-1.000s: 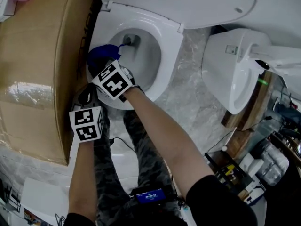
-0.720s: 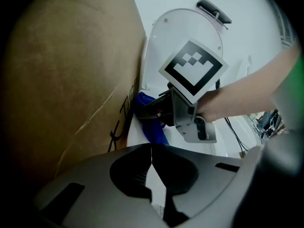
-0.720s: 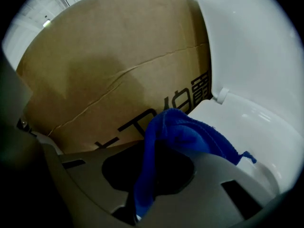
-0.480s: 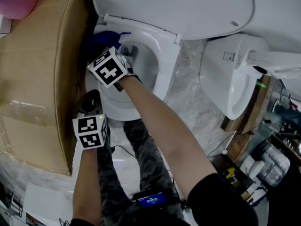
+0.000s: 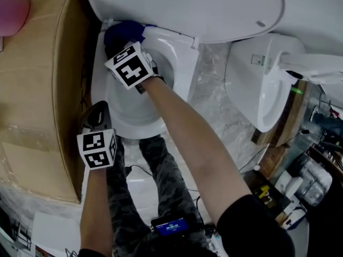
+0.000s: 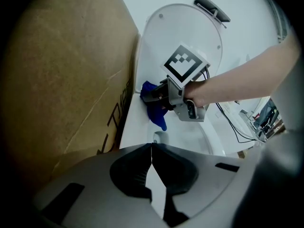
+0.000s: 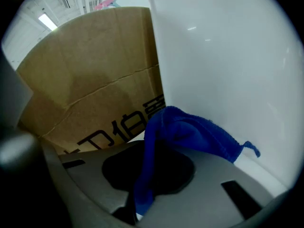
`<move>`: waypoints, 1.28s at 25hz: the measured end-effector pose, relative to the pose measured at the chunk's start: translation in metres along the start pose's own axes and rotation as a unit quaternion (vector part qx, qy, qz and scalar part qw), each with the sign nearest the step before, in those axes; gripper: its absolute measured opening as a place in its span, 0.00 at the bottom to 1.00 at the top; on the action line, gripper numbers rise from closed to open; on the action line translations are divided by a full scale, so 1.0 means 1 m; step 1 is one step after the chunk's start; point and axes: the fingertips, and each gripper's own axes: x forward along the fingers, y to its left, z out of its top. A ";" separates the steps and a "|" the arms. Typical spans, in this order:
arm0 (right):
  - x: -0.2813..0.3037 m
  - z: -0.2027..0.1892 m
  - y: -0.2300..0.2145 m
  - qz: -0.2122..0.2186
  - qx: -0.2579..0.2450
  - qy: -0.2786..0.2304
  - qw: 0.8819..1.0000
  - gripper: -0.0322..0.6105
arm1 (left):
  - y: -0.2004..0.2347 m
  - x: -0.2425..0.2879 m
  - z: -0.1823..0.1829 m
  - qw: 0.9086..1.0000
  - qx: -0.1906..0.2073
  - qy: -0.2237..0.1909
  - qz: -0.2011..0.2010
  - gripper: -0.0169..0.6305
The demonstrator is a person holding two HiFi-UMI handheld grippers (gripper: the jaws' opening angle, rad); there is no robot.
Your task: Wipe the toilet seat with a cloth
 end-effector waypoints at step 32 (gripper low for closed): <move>-0.177 -0.183 -0.128 -0.152 0.148 -0.001 0.977 0.12 | -0.126 0.014 0.000 0.991 0.113 0.019 -0.066 0.05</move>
